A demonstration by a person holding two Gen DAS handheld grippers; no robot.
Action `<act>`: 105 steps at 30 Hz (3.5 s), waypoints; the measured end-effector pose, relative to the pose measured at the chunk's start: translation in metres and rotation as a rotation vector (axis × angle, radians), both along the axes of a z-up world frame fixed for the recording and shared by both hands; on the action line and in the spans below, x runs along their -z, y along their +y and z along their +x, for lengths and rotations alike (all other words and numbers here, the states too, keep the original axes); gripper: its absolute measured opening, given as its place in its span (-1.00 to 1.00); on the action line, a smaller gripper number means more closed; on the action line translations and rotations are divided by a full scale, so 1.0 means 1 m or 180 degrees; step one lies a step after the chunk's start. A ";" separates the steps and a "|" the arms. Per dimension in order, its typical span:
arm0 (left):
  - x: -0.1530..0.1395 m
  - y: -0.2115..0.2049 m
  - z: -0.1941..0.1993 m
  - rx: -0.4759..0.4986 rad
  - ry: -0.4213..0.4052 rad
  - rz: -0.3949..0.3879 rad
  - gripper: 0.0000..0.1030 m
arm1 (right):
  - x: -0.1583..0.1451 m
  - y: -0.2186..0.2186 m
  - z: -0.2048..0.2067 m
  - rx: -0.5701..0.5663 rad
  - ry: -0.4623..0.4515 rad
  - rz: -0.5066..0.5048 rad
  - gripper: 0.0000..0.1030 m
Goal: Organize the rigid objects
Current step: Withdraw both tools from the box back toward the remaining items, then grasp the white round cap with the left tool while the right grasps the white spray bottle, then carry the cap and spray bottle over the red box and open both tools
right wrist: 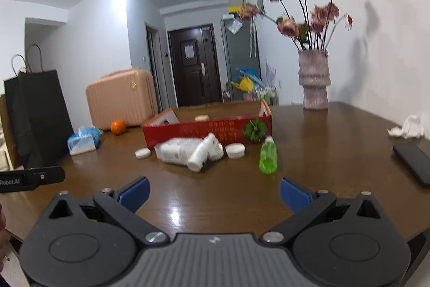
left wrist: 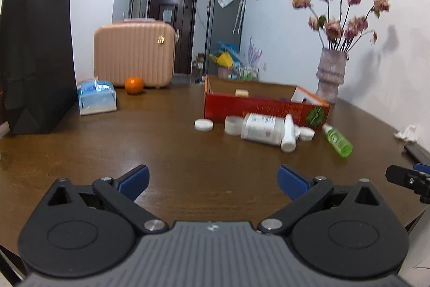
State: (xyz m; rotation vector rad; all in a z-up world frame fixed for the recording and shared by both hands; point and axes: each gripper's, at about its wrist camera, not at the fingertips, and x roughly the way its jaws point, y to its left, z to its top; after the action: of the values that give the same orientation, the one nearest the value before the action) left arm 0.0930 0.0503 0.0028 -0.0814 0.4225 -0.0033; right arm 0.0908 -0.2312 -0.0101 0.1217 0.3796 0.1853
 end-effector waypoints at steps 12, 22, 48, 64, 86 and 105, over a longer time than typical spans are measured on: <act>0.012 0.010 0.094 0.0019 0.0317 0.0153 1.00 | 0.015 0.019 0.085 -0.0228 0.0452 0.0023 0.69; 0.023 0.025 0.224 0.0252 0.0622 0.0345 0.94 | 0.016 0.050 0.176 -0.0397 0.0580 -0.0122 0.25; 0.030 0.006 0.218 0.0468 0.0557 0.0370 -0.23 | 0.032 0.043 0.190 -0.0583 0.0857 -0.0333 -0.48; 0.045 -0.076 0.094 0.1185 0.0798 0.0341 -0.22 | 0.031 0.031 0.073 -0.0782 0.0807 -0.0753 -0.47; 0.038 -0.073 0.087 0.1047 0.0737 0.0269 -0.23 | 0.034 0.019 0.087 -0.0609 0.0721 -0.0393 -0.48; -0.040 -0.032 0.355 0.0683 0.0537 0.0339 -0.22 | -0.044 0.031 0.350 -0.0970 0.0755 0.0014 -0.48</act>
State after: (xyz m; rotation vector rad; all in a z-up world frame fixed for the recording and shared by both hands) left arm 0.4478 0.0180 0.0425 0.0695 0.5975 -0.1861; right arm 0.4409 -0.2003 0.0342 0.0897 0.6341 0.4751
